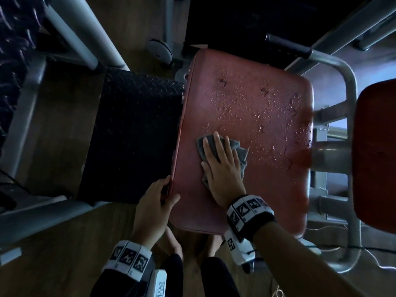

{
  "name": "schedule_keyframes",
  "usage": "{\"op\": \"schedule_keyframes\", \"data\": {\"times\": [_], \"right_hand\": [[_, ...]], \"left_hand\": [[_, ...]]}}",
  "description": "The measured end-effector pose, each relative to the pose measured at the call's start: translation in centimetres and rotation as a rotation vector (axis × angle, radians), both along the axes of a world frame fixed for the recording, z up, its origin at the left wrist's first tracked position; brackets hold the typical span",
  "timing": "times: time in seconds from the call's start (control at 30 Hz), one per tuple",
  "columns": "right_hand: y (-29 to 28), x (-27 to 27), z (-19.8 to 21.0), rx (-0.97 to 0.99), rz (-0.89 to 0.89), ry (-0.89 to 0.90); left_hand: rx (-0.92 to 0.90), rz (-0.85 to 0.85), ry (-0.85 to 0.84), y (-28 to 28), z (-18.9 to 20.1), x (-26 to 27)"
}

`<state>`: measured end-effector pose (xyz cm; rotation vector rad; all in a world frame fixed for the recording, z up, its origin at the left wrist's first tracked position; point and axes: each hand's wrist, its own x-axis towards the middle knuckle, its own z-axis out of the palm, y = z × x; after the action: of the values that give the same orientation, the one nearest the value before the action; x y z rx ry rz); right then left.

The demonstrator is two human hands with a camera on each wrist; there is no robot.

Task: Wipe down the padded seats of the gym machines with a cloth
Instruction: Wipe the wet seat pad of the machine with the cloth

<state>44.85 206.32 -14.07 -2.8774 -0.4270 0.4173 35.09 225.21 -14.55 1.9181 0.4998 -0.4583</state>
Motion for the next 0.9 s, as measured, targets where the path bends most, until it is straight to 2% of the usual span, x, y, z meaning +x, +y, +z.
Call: {"op": "schedule_keyframes", "data": {"times": [0.2, 0.4, 0.53, 0.7, 0.8, 0.9], "right_hand": [[0.1, 6.4, -0.6, 0.014, 0.086, -0.019], [2.6, 13.9, -0.3, 0.044, 0.058, -0.038], [4.3, 16.6, -0.4, 0.044, 0.046, -0.021], [4.4, 15.8, -0.1, 0.04, 0.101, -0.034], [3.7, 13.4, 0.5, 0.027, 0.187, -0.028], [2.4, 9.8, 0.6, 0.08, 0.194, -0.028]], "left_hand": [[0.085, -0.042, -0.032, -0.2, 0.8, 0.3], [0.142, -0.022, -0.039, -0.7, 0.6, 0.2], [0.167, -0.028, -0.033, -0.9, 0.5, 0.0], [0.212, -0.034, -0.022, -1.4, 1.0, -0.1], [0.237, -0.062, 0.026, -1.6, 1.8, 0.8], [0.22, -0.049, 0.096, -2.5, 3.1, 3.3]]}}
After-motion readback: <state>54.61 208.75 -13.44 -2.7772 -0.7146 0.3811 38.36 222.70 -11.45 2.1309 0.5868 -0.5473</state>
